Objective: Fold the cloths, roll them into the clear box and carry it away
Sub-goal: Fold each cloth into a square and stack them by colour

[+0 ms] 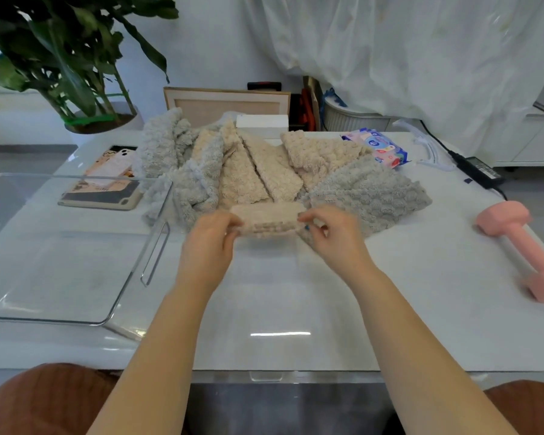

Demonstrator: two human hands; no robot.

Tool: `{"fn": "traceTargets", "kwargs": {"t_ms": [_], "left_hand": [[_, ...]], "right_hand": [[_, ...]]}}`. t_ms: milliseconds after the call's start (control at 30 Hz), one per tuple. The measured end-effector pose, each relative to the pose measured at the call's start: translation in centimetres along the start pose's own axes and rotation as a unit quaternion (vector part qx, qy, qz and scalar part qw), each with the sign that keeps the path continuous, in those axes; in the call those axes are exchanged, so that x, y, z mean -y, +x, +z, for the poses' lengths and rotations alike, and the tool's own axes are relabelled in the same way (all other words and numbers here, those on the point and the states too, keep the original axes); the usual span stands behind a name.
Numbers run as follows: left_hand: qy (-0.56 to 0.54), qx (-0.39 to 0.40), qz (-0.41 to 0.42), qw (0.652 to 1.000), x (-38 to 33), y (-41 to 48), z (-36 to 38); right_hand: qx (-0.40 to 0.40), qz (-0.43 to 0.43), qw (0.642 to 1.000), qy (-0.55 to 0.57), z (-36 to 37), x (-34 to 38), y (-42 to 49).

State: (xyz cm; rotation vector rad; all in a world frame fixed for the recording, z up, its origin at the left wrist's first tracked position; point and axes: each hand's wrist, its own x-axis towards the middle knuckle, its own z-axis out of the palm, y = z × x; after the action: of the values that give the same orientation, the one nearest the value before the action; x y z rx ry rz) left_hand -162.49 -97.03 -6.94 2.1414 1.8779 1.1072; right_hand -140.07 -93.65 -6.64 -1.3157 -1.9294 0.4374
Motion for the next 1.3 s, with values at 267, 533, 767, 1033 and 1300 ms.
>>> {"fn": "traceTargets", "kwargs": {"t_ms": [267, 533, 767, 1033, 1300], "left_hand": [[-0.033, 0.124, -0.111, 0.985, 2.1, -6.0, 2.8], [0.086, 0.166, -0.137, 0.973, 0.0, -2.0, 6.5], [0.137, 0.174, -0.176, 0.959, 2.3, -0.7, 7.9], [0.188, 0.073, -0.121, 0.972, 1.4, -2.0, 7.8], [-0.092, 0.109, 0.013, 0.990, -5.6, -6.0, 10.1]], "right_hand": [[0.090, 0.133, 0.987, 0.005, 3.2, -2.3, -5.0], [0.132, 0.156, 0.978, -0.040, 5.9, -1.9, -2.1], [0.121, 0.145, 0.982, -0.018, 8.2, -1.1, -0.1], [0.067, 0.222, 0.941, -0.245, 5.0, -4.5, -1.9], [0.129, 0.220, 0.967, -0.026, -2.0, -5.7, -7.5]]}}
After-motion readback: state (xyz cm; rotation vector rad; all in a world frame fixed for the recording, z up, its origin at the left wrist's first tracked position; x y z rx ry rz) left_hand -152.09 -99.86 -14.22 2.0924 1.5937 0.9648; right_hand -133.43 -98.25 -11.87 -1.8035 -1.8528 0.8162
